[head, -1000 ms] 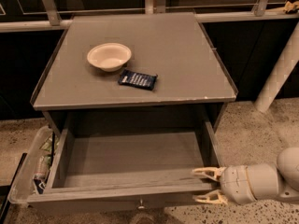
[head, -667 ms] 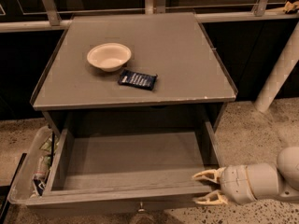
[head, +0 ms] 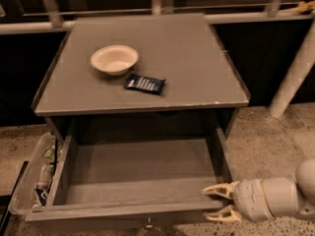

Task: Open top drawer

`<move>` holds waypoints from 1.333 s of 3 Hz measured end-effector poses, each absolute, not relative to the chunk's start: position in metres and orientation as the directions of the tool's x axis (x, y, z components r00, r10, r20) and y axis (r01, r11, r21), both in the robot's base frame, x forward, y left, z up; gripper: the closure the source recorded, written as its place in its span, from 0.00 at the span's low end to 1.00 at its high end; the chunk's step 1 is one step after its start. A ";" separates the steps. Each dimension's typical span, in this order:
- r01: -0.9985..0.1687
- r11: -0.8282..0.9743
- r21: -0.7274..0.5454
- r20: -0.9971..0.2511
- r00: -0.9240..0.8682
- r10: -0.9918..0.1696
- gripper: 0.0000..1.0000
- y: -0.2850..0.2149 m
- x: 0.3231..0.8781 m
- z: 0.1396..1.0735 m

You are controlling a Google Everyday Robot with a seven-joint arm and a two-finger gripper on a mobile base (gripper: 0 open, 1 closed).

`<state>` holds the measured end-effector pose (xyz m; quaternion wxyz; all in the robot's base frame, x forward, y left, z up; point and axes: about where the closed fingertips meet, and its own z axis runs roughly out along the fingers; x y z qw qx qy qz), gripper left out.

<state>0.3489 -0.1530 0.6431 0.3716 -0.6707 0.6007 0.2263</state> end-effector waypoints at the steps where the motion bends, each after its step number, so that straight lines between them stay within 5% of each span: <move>1: -0.975 0.003 -0.224 -0.755 0.171 -0.634 1.00 -0.155 0.338 0.640; 4: -0.975 0.002 -0.223 -0.755 0.171 -0.633 0.36 -0.155 0.338 0.640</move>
Offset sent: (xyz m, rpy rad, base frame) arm -0.0106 -0.0023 -0.0028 0.0062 0.0031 -0.0036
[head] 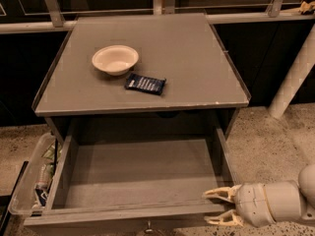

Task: Open top drawer

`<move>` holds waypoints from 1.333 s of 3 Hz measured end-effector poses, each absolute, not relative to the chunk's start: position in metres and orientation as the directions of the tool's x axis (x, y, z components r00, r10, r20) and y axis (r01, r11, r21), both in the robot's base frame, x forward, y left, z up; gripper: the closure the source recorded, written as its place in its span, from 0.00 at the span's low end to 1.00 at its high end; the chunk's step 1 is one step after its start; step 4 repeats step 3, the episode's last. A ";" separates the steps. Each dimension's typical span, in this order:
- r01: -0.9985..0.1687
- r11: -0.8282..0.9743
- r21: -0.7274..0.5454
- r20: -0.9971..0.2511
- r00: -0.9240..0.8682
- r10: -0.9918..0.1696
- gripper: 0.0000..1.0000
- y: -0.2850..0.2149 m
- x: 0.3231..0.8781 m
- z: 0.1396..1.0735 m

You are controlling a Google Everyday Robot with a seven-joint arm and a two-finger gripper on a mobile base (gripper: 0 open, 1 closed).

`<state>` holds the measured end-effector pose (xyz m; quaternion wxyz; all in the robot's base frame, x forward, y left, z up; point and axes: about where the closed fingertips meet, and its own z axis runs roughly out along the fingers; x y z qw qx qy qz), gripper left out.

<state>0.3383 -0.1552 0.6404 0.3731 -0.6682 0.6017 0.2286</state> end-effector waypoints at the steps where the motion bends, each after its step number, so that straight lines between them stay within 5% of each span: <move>1: -0.975 0.002 -0.223 -0.755 0.171 -0.633 0.13 -0.155 0.338 0.640; 2: -0.975 0.002 -0.223 -0.755 0.171 -0.633 0.00 -0.155 0.338 0.640; 4: -0.975 0.002 -0.223 -0.755 0.171 -0.633 0.00 -0.155 0.338 0.640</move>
Offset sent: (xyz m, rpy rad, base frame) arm 0.0000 0.0000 0.0000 0.0000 0.0000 0.0001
